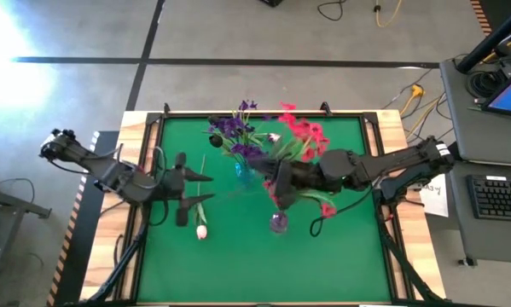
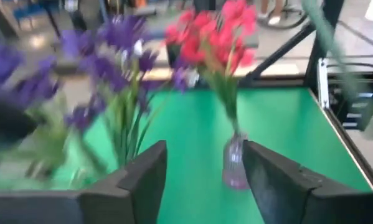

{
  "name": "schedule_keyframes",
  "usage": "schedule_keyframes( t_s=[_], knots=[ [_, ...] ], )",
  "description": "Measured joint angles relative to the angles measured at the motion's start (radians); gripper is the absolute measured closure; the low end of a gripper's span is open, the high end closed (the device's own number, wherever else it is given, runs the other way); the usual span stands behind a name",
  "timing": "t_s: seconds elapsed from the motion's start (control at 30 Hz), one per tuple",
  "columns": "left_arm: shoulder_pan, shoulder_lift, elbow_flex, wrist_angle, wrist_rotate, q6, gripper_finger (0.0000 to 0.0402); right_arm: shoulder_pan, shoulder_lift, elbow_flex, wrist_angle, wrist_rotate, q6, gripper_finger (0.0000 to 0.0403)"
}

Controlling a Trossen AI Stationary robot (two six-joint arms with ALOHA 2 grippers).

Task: Sort flowers into vase by color
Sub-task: Put the pink flowers into the purple vase

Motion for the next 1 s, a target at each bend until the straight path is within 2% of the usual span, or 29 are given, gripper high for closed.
schedule_keyframes(
  t_s=[0.07,0.13,0.33,0.43,0.53,0.73,0.8,0.9,1.0],
  knots=[
    [0.000,-0.032,0.014,-0.084,-0.002,-0.059,0.0193,0.010,0.000,0.000,-0.007,-0.001,-0.025,0.0392],
    [0.001,-0.056,0.021,-0.077,-0.001,-0.056,0.0186,0.017,0.000,0.000,-0.006,-0.001,-0.038,0.0392],
    [0.001,-0.075,0.065,0.044,0.094,0.109,0.0182,0.024,0.025,0.000,-0.003,-0.003,-0.094,0.0392],
    [0.005,-0.043,0.103,0.121,0.179,0.184,0.0182,0.024,0.050,0.000,0.000,-0.019,-0.135,0.0392],
    [0.006,0.012,0.121,0.183,0.204,0.236,0.0182,0.024,0.076,0.000,0.015,-0.026,-0.183,0.0392],
    [0.031,0.138,0.129,0.261,0.203,0.239,0.0182,0.024,0.120,0.000,0.111,-0.026,-0.288,0.0392],
    [0.040,0.172,0.141,0.257,0.157,0.213,0.0182,0.024,0.129,0.000,0.121,-0.026,-0.314,0.0392],
    [0.044,0.197,0.154,0.246,0.025,0.197,0.0182,0.024,0.133,0.000,0.129,-0.026,-0.327,0.0392],
    [0.044,0.210,0.162,0.243,0.042,0.203,0.0182,0.024,0.134,0.000,0.134,-0.025,-0.326,0.0392]
  ],
)
